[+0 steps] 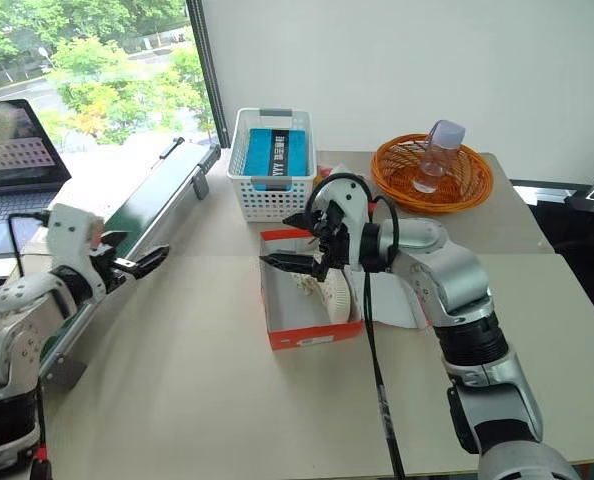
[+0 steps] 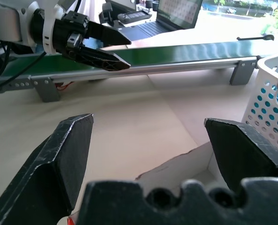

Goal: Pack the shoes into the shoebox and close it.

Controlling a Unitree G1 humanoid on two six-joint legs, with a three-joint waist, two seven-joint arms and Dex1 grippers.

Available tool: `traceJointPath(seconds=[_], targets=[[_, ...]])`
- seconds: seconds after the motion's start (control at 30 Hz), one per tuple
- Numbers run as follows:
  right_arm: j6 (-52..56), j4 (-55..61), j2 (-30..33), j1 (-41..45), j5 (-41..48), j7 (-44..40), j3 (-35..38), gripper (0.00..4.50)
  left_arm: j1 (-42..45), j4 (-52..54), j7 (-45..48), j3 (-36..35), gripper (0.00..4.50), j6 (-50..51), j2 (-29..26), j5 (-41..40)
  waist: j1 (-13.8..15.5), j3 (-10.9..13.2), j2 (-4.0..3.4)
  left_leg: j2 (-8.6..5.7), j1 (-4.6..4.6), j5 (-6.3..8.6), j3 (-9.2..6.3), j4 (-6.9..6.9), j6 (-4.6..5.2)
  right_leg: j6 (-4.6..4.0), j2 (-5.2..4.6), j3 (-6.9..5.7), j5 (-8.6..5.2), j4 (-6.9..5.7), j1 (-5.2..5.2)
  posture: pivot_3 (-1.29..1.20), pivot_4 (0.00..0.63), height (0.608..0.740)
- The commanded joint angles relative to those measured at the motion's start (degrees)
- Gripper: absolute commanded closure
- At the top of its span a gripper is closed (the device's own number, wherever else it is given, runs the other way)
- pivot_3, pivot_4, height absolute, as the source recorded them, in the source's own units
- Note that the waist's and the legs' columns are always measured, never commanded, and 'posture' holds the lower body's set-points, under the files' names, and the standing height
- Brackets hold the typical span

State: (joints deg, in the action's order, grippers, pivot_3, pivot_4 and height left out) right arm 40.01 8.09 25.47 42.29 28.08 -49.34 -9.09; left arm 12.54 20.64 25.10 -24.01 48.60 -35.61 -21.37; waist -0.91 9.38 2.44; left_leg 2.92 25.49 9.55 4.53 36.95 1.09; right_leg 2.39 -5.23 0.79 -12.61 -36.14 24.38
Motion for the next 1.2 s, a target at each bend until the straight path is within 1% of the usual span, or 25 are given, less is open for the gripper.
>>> traceJointPath(seconds=[0.03, 0.13, 0.23, 0.37, 0.5, 0.57, 0.63, 0.77, 0.87, 1.1, 1.2], targets=[[-3.61, -1.01, -0.75, 1.75, -2.04, -0.22, -0.51, 0.0, -2.65, 3.18, -1.93, -3.27, 0.08, -1.98, 1.53, -0.53, 0.08, 0.0, 0.0, -0.01, 0.0, 0.0, 0.01, 0.0, 0.0, 0.0, -0.01, 0.0, 0.0, 0.01, -0.01, 0.0, 0.15, 0.74], [-5.74, -3.21, -2.48, 2.16, -3.97, 0.48, -1.38, 0.0, -4.24, 3.24, -2.08, -2.89, 0.08, -2.6, 2.62, -1.02, 0.39, 0.0, 0.0, -0.02, 0.0, 0.01, 0.0, 0.0, -0.01, 0.0, -0.04, -0.04, 0.0, 0.03, -0.02, 0.0, 0.15, 0.74], [-6.89, -4.8, -4.56, 2.45, -5.24, 1.21, -1.57, 0.0, -3.71, 2.91, -2.61, -1.91, 0.08, -3.03, 3.57, -1.28, 0.33, 0.0, 0.0, -0.01, 0.01, 0.0, 0.0, 0.0, -0.03, -0.02, -0.03, -0.06, 0.02, 0.01, 0.0, 0.0, 0.15, 0.74], [-11.65, -5.9, -6.44, 1.93, -8.42, 3.0, -1.76, 0.0, -1.29, 1.19, -2.71, 0.38, 0.08, -3.89, 3.52, -0.86, 0.27, 0.0, 0.0, 0.0, 0.01, 0.0, 0.01, 0.0, -0.03, -0.03, -0.03, -0.06, 0.02, 0.03, 0.0, 0.0, 0.15, 0.74], [-16.17, -7.86, -7.72, 1.5, -10.93, 4.48, -1.42, 0.0, 2.57, -3.26, -2.84, 3.43, 0.08, -6.04, 2.97, 0.91, 0.19, 0.0, 0.0, -0.01, 0.01, 0.0, 0.02, -0.02, -0.04, -0.03, -0.01, -0.05, 0.02, 0.01, 0.01, 0.0, 0.15, 0.74], [-17.08, -8.24, -7.68, 1.28, -12.16, 5.19, -1.64, 0.0, 4.49, -5.94, -3.17, 4.35, 0.08, -7.33, 2.66, 2.01, 0.19, 0.0, 0.0, -0.01, 0.0, 0.0, 0.03, -0.02, -0.03, -0.03, -0.01, -0.05, 0.03, 0.02, 0.0, 0.0, 0.15, 0.74], [-15.59, -7.75, -7.92, 1.11, -11.88, 5.55, -1.36, 0.0, 5.73, -8.63, -3.51, 4.7, 0.08, -8.55, 2.11, 3.23, 0.18, 0.0, 0.0, -0.01, 0.01, 0.0, 0.03, -0.02, -0.03, -0.03, -0.01, -0.05, 0.03, 0.02, 0.0, 0.0, 0.15, 0.74], [-10.62, -4.42, -7.91, 0.5, -9.19, 4.41, -1.24, 0.0, 7.86, -16.74, -3.38, 4.13, 0.08, -12.51, -0.83, 5.95, -0.13, 0.0, 0.0, 0.0, 0.01, 0.0, 0.04, -0.05, -0.03, -0.03, -0.01, -0.04, 0.03, 0.0, 0.03, 0.0, 0.15, 0.74], [-8.88, -3.2, -7.77, 0.25, -8.73, 4.19, -1.1, 0.0, 8.89, -20.6, -2.93, 3.82, 0.08, -14.58, -2.09, 6.46, -0.1, 0.0, 0.0, 0.01, 0.01, 0.0, 0.06, -0.06, -0.03, -0.04, -0.02, -0.04, 0.03, -0.02, 0.05, 0.0, 0.15, 0.74], [-5.77, -1.12, -7.66, 0.19, -7.93, 5.21, -0.59, 0.0, 12.6, -35.9, 2.08, 4.36, 0.08, -23.34, -8.51, 8.48, 0.03, 0.0, 0.0, 0.02, 0.01, 0.0, 0.09, -0.07, -0.05, -0.05, -0.05, -0.07, 0.04, 0.0, 0.1, 0.0, 0.15, 0.74], [-4.98, -0.53, -7.66, 0.15, -7.74, 5.51, -0.46, 0.0, 15.57, -44.03, 4.14, 5.06, 0.08, -26.56, -10.77, 9.43, 0.05, 0.0, 0.0, 0.02, 0.02, 0.01, 0.13, -0.1, -0.06, -0.06, -0.07, -0.07, 0.04, 0.02, 0.14, 0.0, 0.15, 0.74]])
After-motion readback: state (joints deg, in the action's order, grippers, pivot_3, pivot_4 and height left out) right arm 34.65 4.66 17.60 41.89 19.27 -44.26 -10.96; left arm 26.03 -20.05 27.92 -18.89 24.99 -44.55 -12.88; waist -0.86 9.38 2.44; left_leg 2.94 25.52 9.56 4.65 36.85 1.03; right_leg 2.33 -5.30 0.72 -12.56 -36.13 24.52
